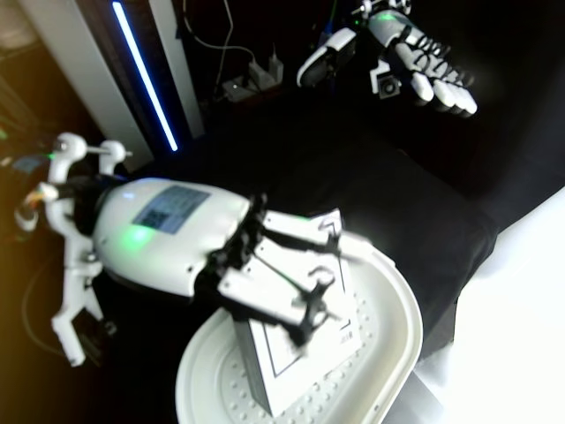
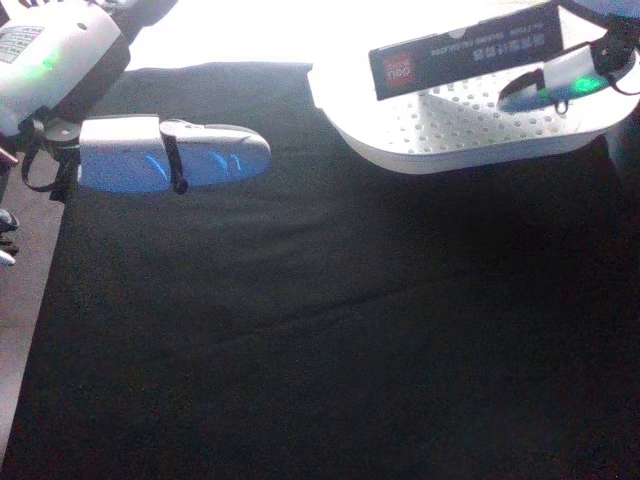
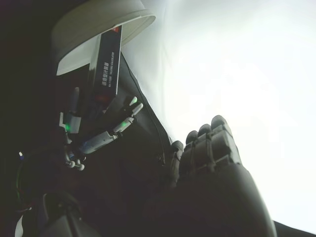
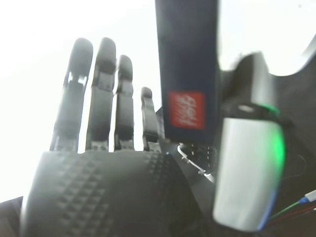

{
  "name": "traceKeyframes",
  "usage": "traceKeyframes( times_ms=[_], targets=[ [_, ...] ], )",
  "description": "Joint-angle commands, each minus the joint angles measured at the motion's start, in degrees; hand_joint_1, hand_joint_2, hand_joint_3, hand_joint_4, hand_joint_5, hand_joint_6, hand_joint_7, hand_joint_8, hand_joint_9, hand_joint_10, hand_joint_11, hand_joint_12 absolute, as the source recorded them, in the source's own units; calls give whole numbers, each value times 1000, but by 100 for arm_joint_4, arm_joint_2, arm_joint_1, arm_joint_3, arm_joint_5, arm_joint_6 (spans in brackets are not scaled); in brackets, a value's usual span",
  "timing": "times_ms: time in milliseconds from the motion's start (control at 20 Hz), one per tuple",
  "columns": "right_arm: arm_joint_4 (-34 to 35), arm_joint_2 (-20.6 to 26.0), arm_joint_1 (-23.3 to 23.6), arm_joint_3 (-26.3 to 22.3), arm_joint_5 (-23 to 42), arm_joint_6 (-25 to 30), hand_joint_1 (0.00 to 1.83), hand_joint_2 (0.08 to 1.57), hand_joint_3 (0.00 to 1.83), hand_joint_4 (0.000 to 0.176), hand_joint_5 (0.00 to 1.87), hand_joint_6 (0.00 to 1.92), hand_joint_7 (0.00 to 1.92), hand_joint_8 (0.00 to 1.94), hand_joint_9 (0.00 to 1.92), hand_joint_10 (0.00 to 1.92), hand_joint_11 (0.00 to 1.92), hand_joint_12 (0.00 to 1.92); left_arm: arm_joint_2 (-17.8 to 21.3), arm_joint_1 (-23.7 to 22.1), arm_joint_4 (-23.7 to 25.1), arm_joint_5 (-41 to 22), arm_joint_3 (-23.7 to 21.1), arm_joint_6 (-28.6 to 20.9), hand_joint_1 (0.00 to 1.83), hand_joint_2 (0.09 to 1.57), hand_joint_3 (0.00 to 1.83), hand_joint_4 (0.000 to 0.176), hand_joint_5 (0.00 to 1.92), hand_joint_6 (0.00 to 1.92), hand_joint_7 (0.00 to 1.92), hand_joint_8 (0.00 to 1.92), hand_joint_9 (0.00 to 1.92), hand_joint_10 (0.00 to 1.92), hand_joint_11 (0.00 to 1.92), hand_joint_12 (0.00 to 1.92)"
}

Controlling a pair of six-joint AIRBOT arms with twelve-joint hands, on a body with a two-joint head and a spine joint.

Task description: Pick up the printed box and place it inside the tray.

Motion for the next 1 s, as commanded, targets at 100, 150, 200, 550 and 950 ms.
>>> traceKeyframes(
  times_ms=[100,150,200,550,950],
  targets=[
    [42,123,71,-76,710,-38,702,564,0,176,0,0,0,0,3,0,0,29,93,32,-29,-715,-6,-44,284,706,7,53,0,0,0,0,0,0,0,0],
    [10,159,74,-150,721,-38,688,551,0,176,0,0,0,0,0,0,0,5,116,79,-59,-764,-8,-57,307,693,1,52,0,0,0,0,0,0,0,0],
    [-32,206,75,-235,754,-37,698,536,0,176,0,0,0,0,0,0,0,0,136,110,-70,-804,-22,-59,296,694,1,44,0,0,0,0,0,0,0,0],
    [-956,699,75,-840,1368,914,875,508,0,176,0,0,0,0,0,0,0,0,197,178,-143,-1079,-68,-59,264,708,5,22,0,0,0,0,0,0,0,0],
    [-1078,1284,-182,-1386,2795,1176,382,832,67,169,0,0,0,0,0,0,0,0,269,301,-141,-1322,-172,-56,297,700,0,60,0,0,0,0,0,0,0,0]
  ],
)
